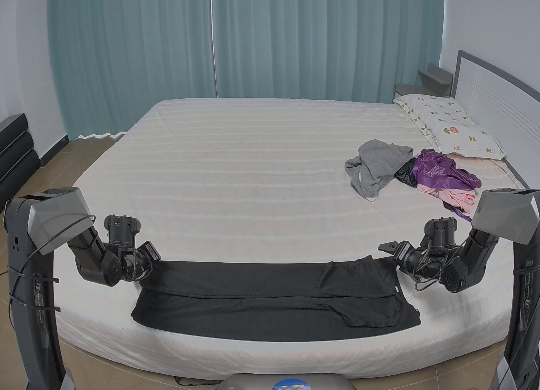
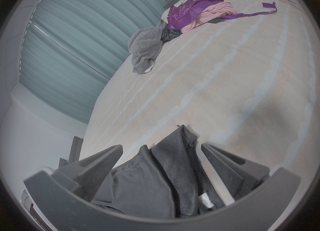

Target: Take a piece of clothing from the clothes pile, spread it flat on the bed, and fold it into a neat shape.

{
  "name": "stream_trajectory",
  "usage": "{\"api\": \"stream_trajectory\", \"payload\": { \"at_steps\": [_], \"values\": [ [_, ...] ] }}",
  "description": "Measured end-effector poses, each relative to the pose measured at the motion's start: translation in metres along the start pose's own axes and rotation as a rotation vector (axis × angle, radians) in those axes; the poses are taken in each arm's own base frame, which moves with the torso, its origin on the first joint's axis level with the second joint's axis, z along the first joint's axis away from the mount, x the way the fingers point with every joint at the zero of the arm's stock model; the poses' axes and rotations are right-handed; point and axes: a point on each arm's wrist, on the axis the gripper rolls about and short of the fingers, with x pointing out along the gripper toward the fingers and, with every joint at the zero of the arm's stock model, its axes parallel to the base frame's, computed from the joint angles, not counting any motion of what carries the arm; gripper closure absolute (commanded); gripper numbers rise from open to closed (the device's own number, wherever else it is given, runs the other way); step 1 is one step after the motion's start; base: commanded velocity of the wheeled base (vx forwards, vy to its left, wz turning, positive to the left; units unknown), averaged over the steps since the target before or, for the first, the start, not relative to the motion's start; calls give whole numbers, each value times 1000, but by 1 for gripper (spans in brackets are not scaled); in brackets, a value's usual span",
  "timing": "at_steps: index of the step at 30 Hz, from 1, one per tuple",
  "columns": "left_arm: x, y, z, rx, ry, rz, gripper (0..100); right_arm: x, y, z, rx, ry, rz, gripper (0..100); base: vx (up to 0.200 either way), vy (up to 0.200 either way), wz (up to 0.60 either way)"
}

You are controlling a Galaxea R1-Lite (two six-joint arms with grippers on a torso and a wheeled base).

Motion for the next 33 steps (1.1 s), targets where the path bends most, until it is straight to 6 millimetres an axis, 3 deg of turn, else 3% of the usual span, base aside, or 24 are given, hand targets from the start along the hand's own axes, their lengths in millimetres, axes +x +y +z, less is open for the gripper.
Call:
{"api": "stream_trajectory", "payload": {
  "at_steps": [20,21,26,27,33],
  "values": [
    [0,0,-3,-6,8,-3,100,25,-6,2,-77,-73,-53,0,0,0,0],
    [0,-1,-3,-6,9,-4,0,27,-7,2,-78,-74,-54,0,0,0,0],
    [-1,-1,-4,-11,11,-4,0,33,-7,1,-84,-81,-47,0,0,0,0],
    [0,-1,-3,-18,10,-4,0,34,-7,0,-84,-79,-48,100,0,0,0],
    [0,-2,-2,-31,7,-7,0,39,-7,-1,-85,-87,-36,100,0,0,0]
  ]
}}
